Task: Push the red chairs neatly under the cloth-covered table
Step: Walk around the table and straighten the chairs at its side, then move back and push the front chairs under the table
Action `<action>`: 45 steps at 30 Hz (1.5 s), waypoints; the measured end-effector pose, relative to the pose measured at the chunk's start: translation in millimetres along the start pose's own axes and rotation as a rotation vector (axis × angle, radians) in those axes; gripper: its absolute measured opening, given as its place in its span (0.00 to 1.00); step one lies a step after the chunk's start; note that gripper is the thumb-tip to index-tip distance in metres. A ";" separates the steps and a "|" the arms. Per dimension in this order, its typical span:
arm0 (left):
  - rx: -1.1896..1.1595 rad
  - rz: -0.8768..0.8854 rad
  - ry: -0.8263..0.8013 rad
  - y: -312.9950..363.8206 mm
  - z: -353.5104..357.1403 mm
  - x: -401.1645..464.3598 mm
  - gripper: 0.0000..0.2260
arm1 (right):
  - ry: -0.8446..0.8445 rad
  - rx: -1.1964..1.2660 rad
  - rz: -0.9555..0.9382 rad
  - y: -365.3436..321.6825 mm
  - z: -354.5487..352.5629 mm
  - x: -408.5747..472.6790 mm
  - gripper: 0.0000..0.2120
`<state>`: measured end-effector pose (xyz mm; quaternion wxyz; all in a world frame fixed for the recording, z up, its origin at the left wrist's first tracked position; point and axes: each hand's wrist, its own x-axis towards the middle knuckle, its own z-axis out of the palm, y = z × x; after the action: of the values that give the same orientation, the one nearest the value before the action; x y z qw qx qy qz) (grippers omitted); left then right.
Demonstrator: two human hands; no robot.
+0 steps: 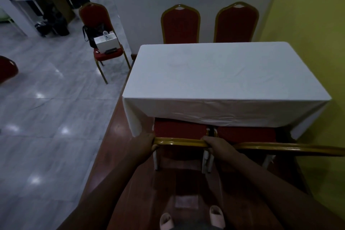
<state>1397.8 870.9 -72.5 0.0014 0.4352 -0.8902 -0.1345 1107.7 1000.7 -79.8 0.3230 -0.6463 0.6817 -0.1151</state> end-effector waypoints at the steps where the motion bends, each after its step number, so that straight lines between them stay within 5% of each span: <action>1: 0.008 -0.004 0.000 1.3 -1.5 0.2 0.12 | -0.001 -0.005 0.004 -0.6 -1.2 0.7 0.13; 13: -0.158 0.045 0.070 -11.5 -12.6 -14.6 0.09 | 0.137 -0.003 0.092 -18.5 6.6 2.7 0.11; 21: -0.305 0.009 0.141 -69.0 -38.1 -64.1 0.19 | 0.317 -0.087 -0.140 -114.6 41.1 42.8 0.23; 45: -0.304 -0.411 0.146 -359.7 -158.1 4.1 0.21 | 0.130 0.135 -0.276 -343.2 79.8 366.6 0.20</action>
<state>1692.7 619.7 -7.2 0.1036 0.6101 -0.7503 -0.2325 1447.8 623.7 -50.6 0.3021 -0.7019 0.5965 -0.2454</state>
